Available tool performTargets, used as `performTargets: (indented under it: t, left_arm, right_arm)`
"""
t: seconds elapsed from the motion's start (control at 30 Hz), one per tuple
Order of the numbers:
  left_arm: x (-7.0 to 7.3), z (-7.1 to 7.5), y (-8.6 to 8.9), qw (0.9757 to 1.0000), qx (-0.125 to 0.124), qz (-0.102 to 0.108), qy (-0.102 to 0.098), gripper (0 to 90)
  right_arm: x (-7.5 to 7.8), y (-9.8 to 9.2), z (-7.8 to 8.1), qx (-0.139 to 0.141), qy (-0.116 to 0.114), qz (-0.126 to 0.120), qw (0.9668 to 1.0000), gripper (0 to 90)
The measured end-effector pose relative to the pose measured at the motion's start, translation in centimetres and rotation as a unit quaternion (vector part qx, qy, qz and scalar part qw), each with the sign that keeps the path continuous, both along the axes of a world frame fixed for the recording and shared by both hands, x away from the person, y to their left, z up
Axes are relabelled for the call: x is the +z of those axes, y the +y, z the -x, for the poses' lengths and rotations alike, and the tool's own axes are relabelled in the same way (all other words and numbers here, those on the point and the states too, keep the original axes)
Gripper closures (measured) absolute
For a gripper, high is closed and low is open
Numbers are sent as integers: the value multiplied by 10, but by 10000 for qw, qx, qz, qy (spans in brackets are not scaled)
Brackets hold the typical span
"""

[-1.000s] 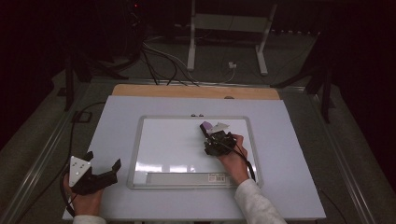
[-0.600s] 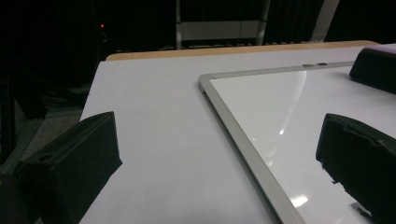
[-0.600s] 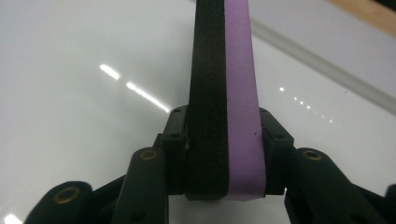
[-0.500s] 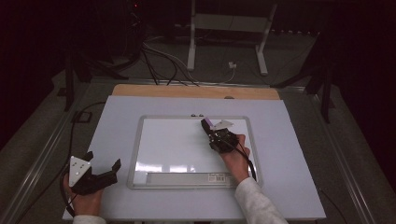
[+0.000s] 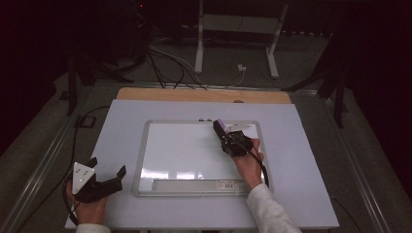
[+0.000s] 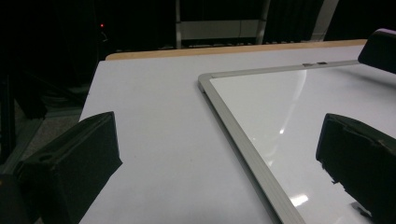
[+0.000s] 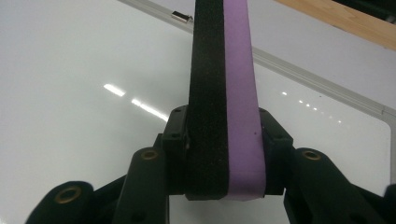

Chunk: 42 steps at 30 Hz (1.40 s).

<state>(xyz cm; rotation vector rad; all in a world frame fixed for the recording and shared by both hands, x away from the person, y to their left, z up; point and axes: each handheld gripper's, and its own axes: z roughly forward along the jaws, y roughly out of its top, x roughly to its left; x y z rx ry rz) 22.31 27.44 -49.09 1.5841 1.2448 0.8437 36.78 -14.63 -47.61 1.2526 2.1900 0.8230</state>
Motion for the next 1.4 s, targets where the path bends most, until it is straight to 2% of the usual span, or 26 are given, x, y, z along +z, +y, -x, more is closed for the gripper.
performTargets:
  t: [0.57, 1.4]
  left_arm:
    - [0, 0, 0, 10000, 0, -3, 7, 4]
    - [-1, -1, 0, 10000, 2, 10, 9, 4]
  right_arm:
    - [11, -14, -3, -248, -63, -249, 9994, 630]
    - [18, -37, -5, -579, -108, -359, 9976, 630]
